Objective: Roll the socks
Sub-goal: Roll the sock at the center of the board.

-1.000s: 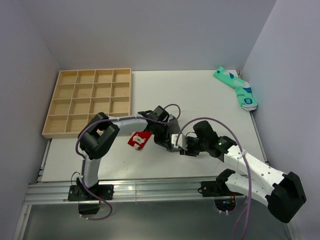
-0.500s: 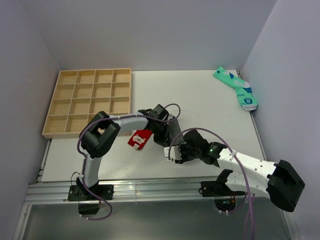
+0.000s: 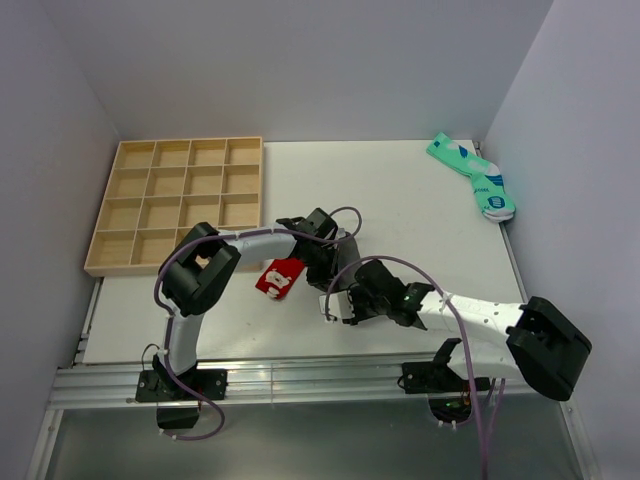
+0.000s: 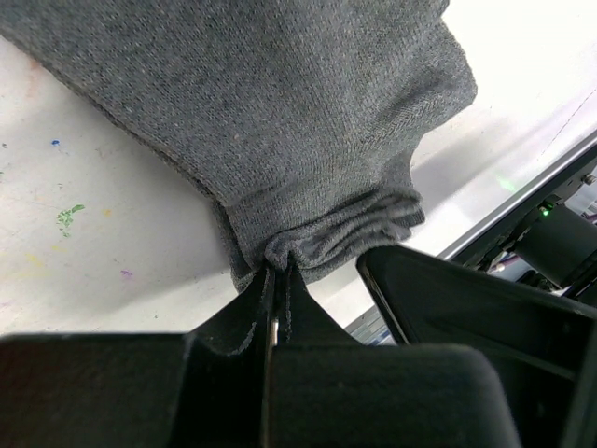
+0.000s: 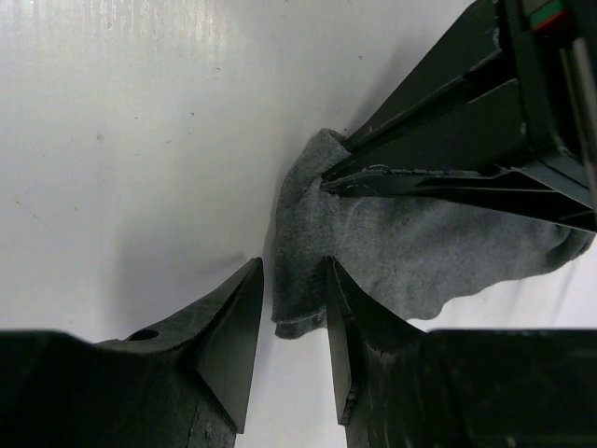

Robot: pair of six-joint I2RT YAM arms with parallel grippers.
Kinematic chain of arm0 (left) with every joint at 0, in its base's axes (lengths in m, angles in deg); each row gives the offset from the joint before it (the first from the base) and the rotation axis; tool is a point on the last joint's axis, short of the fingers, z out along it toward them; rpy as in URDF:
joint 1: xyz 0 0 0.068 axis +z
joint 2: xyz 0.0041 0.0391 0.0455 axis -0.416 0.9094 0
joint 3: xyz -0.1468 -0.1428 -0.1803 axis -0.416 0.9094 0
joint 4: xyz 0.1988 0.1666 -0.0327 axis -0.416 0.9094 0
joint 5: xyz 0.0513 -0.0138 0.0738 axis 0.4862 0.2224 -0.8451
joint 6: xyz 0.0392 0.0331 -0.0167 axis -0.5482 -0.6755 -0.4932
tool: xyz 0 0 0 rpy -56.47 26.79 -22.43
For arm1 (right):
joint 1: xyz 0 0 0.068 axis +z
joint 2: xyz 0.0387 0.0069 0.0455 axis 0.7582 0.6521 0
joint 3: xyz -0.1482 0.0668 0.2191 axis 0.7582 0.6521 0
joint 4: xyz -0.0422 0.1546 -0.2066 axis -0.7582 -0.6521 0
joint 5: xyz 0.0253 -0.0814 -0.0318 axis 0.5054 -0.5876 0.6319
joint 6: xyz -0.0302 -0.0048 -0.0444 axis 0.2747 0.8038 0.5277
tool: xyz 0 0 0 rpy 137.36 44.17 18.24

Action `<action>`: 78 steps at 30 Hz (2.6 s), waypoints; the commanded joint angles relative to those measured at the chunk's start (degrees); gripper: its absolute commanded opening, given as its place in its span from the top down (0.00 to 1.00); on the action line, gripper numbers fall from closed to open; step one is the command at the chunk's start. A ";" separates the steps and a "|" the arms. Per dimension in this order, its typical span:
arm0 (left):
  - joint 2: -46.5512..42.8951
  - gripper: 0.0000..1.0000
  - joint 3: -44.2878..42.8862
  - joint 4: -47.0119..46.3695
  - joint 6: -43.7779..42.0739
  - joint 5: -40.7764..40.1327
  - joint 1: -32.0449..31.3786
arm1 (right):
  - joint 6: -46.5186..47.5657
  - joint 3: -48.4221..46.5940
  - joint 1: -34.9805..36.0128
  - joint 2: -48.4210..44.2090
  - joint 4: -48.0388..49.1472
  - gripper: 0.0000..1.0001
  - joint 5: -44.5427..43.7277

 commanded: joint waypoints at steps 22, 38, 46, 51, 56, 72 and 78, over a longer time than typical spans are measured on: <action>-4.31 0.94 7.64 -10.97 5.22 2.16 1.02 | -6.87 0.21 -2.34 0.63 1.49 0.79 2.32; -12.23 0.74 18.19 -25.75 14.55 -5.05 0.32 | -8.20 -7.35 -12.62 5.01 -13.45 0.86 16.65; -18.20 0.69 23.64 -32.68 11.92 -15.49 -2.67 | -5.56 -17.71 -20.53 14.06 -25.49 0.86 25.87; -21.89 0.69 27.95 -37.34 8.75 -22.53 -5.13 | -3.28 -24.39 -23.96 22.58 -34.61 0.86 31.31; -22.43 0.66 32.51 -45.78 4.89 -25.79 -6.54 | 0.06 -35.20 -28.00 35.39 -46.74 0.86 34.84; -17.86 0.50 35.96 -68.82 -11.98 -26.24 -9.00 | 1.12 -48.83 -33.81 50.90 -60.39 0.86 39.42; -12.85 0.49 32.17 -70.05 -15.16 -20.44 -9.00 | 1.30 -50.77 -34.07 52.83 -63.03 0.86 40.21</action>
